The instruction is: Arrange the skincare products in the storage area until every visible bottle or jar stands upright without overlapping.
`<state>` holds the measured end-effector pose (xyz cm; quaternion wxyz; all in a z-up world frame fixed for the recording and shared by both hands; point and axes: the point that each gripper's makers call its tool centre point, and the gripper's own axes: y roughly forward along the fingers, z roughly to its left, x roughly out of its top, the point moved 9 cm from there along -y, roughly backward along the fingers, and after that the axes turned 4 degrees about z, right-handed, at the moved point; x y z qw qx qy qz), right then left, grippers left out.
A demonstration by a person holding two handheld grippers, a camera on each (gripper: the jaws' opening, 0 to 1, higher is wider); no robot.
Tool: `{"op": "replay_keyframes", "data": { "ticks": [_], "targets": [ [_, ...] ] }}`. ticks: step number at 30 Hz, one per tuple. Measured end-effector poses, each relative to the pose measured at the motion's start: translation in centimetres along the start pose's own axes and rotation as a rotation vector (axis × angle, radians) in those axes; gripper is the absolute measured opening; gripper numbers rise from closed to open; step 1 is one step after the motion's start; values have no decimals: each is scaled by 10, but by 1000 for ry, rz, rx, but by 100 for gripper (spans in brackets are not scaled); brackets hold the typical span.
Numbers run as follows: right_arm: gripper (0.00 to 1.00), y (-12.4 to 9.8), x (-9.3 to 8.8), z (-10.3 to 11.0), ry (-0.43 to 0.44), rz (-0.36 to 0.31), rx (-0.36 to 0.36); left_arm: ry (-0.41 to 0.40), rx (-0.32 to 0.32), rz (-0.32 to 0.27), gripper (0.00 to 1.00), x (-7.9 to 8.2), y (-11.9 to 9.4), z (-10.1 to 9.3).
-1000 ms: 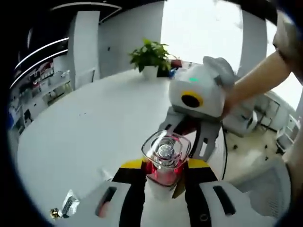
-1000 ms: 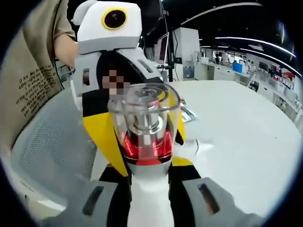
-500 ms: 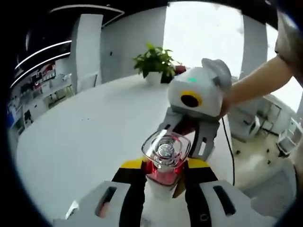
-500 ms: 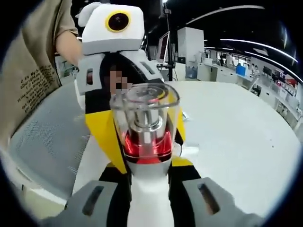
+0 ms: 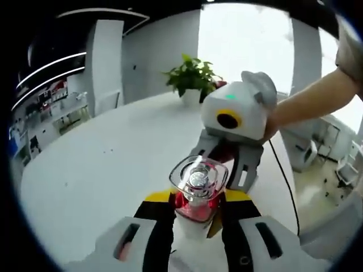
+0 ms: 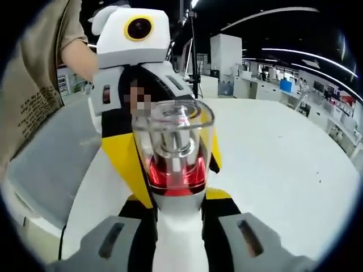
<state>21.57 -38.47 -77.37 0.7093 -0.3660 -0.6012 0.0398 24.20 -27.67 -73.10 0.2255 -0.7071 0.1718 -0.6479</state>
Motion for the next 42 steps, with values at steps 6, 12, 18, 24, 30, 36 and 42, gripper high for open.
{"op": "replay_keyframes", "data": {
  "ticks": [6, 12, 18, 24, 30, 36, 42],
  "targets": [
    [29, -1, 0, -8, -13, 4, 29, -10, 9, -11, 28, 1, 1, 1],
    [29, 0, 0, -9, -26, 16, 33, -9, 11, -11, 28, 1, 1, 2],
    [30, 0, -2, -8, 50, 29, -4, -22, -7, -15, 34, 1, 2, 0],
    [43, -2, -7, -1, 137, 30, -94, -12, -15, -8, 45, -2, -3, -6],
    [59, -3, -9, 20, 201, 10, -175, -25, -18, -14, 54, -4, -14, -11],
    [64, -7, -10, 38, 251, 1, -230, -61, -17, -26, 58, -9, -27, -18],
    [70, -14, -3, 54, 313, -23, -300, -110, -7, -18, 63, -20, -47, -24]
  ]
}}
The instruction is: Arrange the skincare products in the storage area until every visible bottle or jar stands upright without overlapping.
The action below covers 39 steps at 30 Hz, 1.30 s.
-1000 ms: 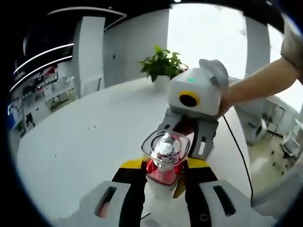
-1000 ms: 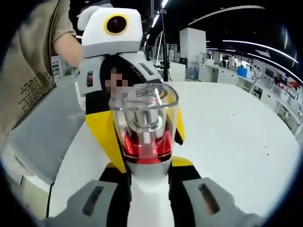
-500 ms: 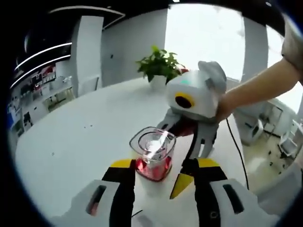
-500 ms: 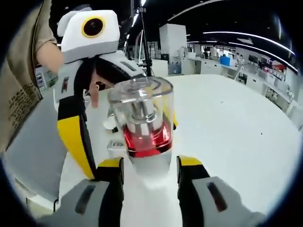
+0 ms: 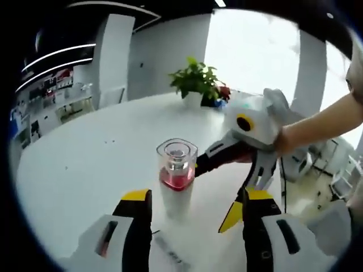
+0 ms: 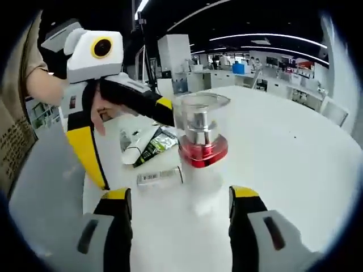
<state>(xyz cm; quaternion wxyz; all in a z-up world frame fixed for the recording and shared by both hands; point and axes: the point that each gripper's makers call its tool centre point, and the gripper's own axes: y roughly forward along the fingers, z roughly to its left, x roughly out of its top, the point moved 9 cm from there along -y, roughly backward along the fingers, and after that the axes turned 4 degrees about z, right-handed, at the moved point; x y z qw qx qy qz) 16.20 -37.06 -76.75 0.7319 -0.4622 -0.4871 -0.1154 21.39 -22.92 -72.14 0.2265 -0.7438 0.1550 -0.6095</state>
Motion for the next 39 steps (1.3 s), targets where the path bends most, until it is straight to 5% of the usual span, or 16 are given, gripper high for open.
{"op": "replay_keyframes", "data": {
  "ticks": [16, 39],
  "targets": [
    [87, -22, 12, 63, 118, -71, -88, -115, 23, 15, 88, -36, -83, -8],
    [99, -39, 9, 126, 238, -131, -186, -241, 121, 5, 96, -109, -189, -10]
  ]
}}
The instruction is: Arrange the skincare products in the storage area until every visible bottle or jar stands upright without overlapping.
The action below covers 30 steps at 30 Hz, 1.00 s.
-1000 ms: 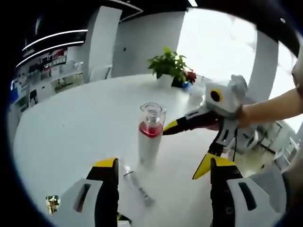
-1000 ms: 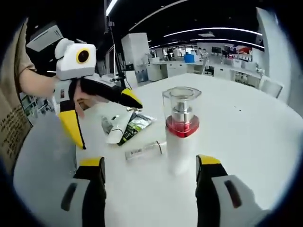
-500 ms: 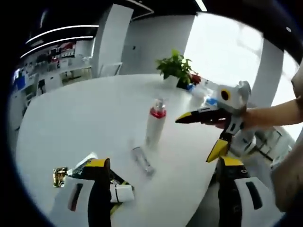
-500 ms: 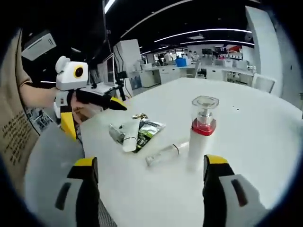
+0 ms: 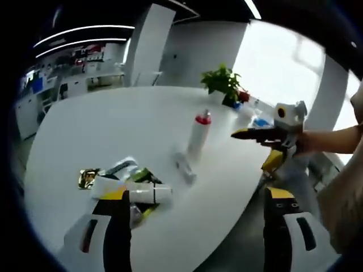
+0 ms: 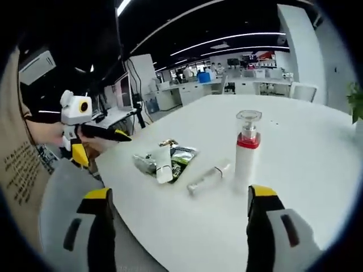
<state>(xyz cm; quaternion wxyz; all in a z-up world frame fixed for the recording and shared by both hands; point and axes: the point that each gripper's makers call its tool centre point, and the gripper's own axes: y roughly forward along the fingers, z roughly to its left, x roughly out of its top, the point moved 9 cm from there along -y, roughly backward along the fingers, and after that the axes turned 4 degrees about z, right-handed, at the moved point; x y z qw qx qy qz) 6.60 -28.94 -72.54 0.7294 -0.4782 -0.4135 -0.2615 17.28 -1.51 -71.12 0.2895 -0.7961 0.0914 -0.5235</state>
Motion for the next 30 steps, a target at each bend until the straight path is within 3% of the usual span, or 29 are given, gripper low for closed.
{"op": "replay_keyframes", "data": {
  "ticks": [12, 21, 30],
  "targets": [
    [99, -15, -11, 21, 51, -19, -67, -92, 35, -11, 97, -29, -34, -1],
    [99, -21, -22, 33, 81, -20, -91, -92, 50, -2, 97, -35, -39, 3],
    [98, -22, -20, 33, 90, -11, -104, -98, 35, -6, 97, -34, -39, -1]
  ]
}}
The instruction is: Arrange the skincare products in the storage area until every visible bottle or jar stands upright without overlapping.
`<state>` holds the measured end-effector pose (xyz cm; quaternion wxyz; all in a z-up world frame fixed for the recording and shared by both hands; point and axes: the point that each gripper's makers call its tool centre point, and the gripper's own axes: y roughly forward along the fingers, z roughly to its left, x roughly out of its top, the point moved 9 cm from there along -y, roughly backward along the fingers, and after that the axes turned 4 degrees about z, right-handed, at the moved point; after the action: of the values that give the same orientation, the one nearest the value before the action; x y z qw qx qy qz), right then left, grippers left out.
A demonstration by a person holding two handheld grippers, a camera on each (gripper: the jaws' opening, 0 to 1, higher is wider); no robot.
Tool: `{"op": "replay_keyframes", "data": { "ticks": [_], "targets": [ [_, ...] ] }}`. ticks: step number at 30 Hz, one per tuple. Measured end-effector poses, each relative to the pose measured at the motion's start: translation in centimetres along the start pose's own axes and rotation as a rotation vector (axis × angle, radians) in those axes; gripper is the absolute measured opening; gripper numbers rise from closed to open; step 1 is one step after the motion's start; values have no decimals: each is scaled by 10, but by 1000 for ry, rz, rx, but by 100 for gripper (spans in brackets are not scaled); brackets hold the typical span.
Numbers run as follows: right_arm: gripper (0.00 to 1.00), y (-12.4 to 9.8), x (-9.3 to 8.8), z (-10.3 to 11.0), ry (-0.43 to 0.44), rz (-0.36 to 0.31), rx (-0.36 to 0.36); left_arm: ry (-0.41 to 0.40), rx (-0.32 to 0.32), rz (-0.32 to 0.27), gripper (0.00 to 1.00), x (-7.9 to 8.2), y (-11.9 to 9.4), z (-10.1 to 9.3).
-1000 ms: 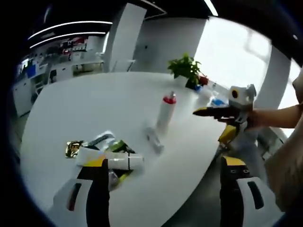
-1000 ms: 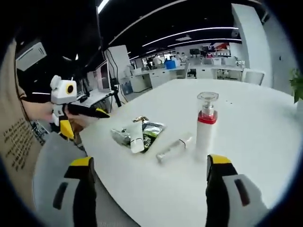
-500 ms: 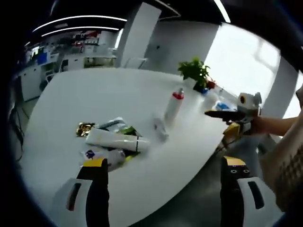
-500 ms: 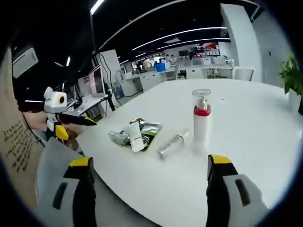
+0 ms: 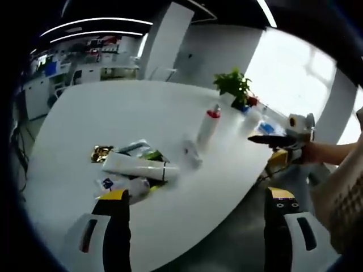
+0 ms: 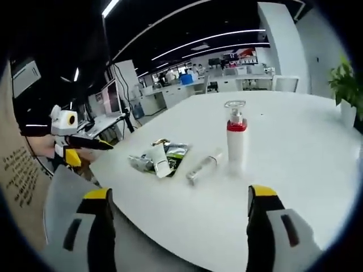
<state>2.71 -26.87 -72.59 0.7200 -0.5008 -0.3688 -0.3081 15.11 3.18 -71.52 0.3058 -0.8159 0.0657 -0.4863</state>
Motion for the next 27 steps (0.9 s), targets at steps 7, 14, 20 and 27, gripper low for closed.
{"op": "replay_keyframes", "data": {
  "ticks": [7, 14, 20, 27],
  "targets": [
    [98, 3, 0, 0, 2, 3, 1, -4, 2, 4, 97, 2, 4, 2],
    [96, 5, -1, -3, 12, 22, -6, 3, -2, 16, 96, 2, 10, 3],
    [91, 15, 5, -6, 5, 57, 3, 7, 5, 21, 95, -3, 13, 6],
    [89, 38, 21, -6, -13, 106, 13, -13, 5, 20, 95, -11, 12, 15]
  ]
}}
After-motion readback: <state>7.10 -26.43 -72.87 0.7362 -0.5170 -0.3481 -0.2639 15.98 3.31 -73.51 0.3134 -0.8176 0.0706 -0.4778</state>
